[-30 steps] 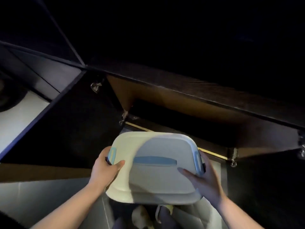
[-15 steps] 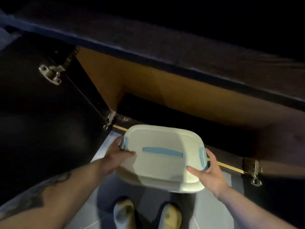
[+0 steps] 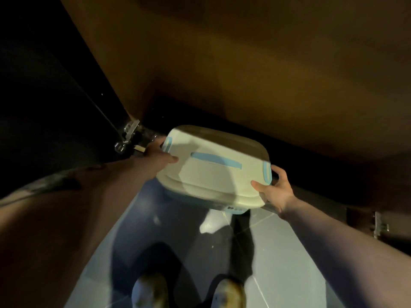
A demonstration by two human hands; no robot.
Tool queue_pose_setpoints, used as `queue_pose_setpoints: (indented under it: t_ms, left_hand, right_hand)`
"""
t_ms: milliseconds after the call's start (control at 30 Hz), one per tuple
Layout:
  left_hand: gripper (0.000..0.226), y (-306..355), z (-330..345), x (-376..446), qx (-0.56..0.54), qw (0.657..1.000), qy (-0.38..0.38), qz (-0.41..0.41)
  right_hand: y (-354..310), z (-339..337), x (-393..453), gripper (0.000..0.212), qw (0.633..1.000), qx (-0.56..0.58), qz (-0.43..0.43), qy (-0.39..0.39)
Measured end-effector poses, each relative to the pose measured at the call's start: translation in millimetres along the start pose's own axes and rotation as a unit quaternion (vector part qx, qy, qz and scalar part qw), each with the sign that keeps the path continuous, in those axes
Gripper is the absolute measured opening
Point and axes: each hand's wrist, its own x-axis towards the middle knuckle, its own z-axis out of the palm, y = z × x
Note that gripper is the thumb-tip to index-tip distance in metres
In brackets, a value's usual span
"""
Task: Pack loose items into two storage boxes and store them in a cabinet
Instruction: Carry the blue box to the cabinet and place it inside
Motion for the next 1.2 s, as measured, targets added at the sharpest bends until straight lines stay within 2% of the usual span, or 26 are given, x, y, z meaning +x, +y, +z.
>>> queue_pose_setpoints:
  t_ms: [200, 267, 300, 333, 367, 400, 433, 467, 533, 667, 867, 967, 1067, 1133, 1200]
  left_hand:
    - [0.067, -7, 20, 37, -0.063, 0.997, 0.006, 0.047]
    - [0.065, -2, 25, 43, -0.052, 0.996, 0.008, 0.076]
    - [0.066, -2, 28, 42, 0.024, 0.995, 0.015, 0.099]
    - [0.067, -4, 31, 36, 0.146, 0.981, 0.021, 0.130]
    - [0.069, -8, 35, 25, 0.262, 0.950, 0.022, 0.170]
    - [0.070, -14, 39, 11, 0.328, 0.917, 0.010, 0.226]
    - [0.072, -21, 42, -2, 0.364, 0.887, -0.021, 0.284]
    - [0.073, -26, 46, -16, 0.385, 0.859, -0.047, 0.334]
    - [0.066, -43, 52, -24, 0.425, 0.823, -0.063, 0.370]
    - [0.055, -32, 51, -8, 0.475, 0.811, -0.060, 0.336]
    - [0.058, -2, 63, 6, 0.489, 0.835, -0.080, 0.240]
    - [0.062, 5, 62, 4, 0.501, 0.838, -0.079, 0.200]
    - [0.070, 16, 56, 5, 0.524, 0.834, -0.074, 0.157]
    - [0.073, 25, 51, 11, 0.540, 0.827, -0.073, 0.134]
    - [0.069, 24, 45, 20, 0.538, 0.832, -0.065, 0.118]
  right_hand:
    - [12, 13, 29, 0.068, 0.998, 0.036, -0.014, 0.041]
    - [4, 19, 39, 0.062, 0.998, -0.014, -0.034, 0.044]
    - [3, 21, 43, 0.059, 0.992, -0.104, -0.052, 0.054]
    - [4, 22, 42, 0.057, 0.964, -0.245, -0.077, 0.069]
    - [8, 24, 35, 0.059, 0.912, -0.387, -0.112, 0.080]
    - [13, 29, 26, 0.062, 0.856, -0.485, -0.166, 0.070]
    - [16, 36, 14, 0.065, 0.814, -0.537, -0.219, 0.031]
    - [18, 44, 4, 0.065, 0.787, -0.562, -0.254, -0.016]
    - [20, 57, -4, 0.061, 0.761, -0.588, -0.267, -0.061]
    - [11, 66, 13, 0.058, 0.733, -0.629, -0.255, -0.052]
    - [-11, 81, 31, 0.065, 0.727, -0.647, -0.229, -0.021]
    - [-18, 85, 28, 0.071, 0.733, -0.649, -0.204, -0.023]
    - [-27, 86, 26, 0.069, 0.735, -0.648, -0.199, -0.016]
    - [-28, 90, 27, 0.064, 0.736, -0.647, -0.199, 0.008]
    - [-26, 97, 30, 0.051, 0.758, -0.618, -0.206, 0.031]
